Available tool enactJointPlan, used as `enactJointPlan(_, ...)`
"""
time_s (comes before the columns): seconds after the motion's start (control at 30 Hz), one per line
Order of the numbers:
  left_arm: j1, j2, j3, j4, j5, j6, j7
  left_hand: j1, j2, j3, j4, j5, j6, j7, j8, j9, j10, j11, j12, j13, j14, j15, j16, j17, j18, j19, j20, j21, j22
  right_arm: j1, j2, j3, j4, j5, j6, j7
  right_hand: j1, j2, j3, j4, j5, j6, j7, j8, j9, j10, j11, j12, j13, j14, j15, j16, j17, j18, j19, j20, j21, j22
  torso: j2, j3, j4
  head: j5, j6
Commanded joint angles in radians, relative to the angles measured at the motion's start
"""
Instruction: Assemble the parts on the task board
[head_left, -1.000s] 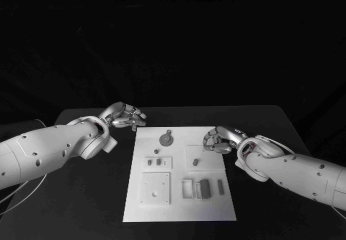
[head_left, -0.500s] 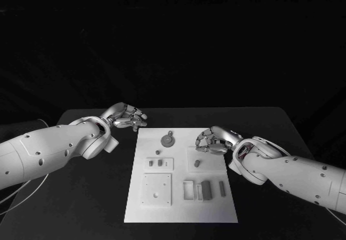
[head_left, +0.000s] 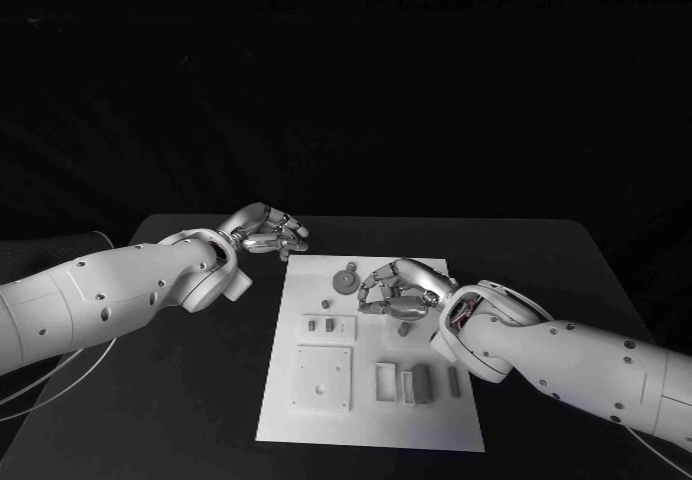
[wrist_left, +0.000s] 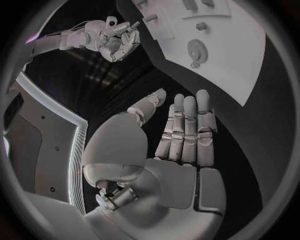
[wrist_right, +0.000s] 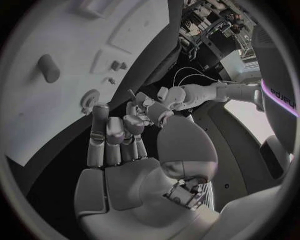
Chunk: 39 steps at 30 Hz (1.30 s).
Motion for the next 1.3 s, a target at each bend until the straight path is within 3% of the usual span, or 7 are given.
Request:
enactJointPlan(0.03, 0.001, 0.005, 0.001, 0.003, 0.007, -0.011, 0.004, 0.002, 0.005, -0.006, -0.002, -0.003, -0.001, 0.005, 0.007, -0.001, -0.001, -0.005, -0.007, -0.002, 0.005, 0.003, -0.003, 0.001, 0.021, 0.006, -0.001, -0.006, 0.000, -0.004, 0.021, -0.007, -0.012, -0.049, 0.020, 0.013, -0.005, 0.005, 0.003, 0.003, 0.002, 0.010, 0.016, -0.005, 0.002, -0.004, 0.002, -0.004, 0.002, 0.003, -0.007, -0.002, 0.001, 0.015, 0.002, -0.003, 0.004, 0.016, 0.001, -0.0009, 0.0005, 0.008, -0.005)
enactJointPlan(0.3, 0.001, 0.018, 0.001, 0.003, 0.006, -0.018, 0.003, 0.002, 0.003, -0.007, -0.002, -0.004, -0.001, 0.005, 0.007, -0.001, -0.001, -0.004, -0.008, -0.002, 0.005, 0.003, -0.003, 0.002, 0.021, 0.005, -0.001, -0.006, 0.001, -0.010, 0.069, -0.041, -0.035, -0.131, 0.020, 0.004, -0.004, 0.005, 0.004, 0.001, 0.005, 0.009, 0.017, -0.006, 0.002, -0.004, 0.003, -0.003, 0.003, 0.003, -0.007, -0.001, 0.002, 0.015, 0.003, -0.004, 0.004, 0.017, 0.001, -0.0005, 0.0014, 0.020, -0.014)
enactJointPlan(0.87, 0.001, 0.039, 0.001, 0.000, 0.006, -0.018, 0.000, 0.003, 0.003, -0.008, -0.002, -0.004, -0.001, 0.005, 0.008, -0.001, -0.001, -0.004, -0.009, -0.002, 0.005, 0.003, -0.004, 0.003, 0.021, 0.005, 0.000, -0.006, 0.001, -0.034, 0.120, -0.077, -0.057, -0.204, 0.032, -0.003, -0.003, 0.004, 0.005, 0.001, 0.009, 0.009, 0.017, -0.007, 0.002, -0.004, 0.003, -0.002, 0.005, 0.004, -0.006, 0.002, 0.003, 0.015, 0.005, -0.005, 0.006, 0.018, 0.001, 0.0005, 0.0004, 0.046, -0.033)
enactJointPlan(1.3, 0.001, 0.043, 0.001, -0.001, 0.006, -0.018, -0.001, 0.003, 0.003, -0.008, -0.001, -0.004, -0.001, 0.005, 0.009, -0.002, -0.001, -0.004, -0.009, -0.002, 0.004, 0.003, -0.004, 0.004, 0.021, 0.005, 0.000, -0.007, 0.002, -0.044, 0.129, -0.095, -0.076, -0.231, 0.038, -0.006, -0.004, 0.002, 0.005, 0.001, 0.013, 0.008, 0.018, -0.009, 0.002, -0.004, 0.004, 0.000, 0.006, 0.005, -0.006, 0.004, 0.005, 0.015, 0.007, -0.006, 0.008, 0.018, 0.001, 0.0017, -0.0013, 0.055, -0.035)
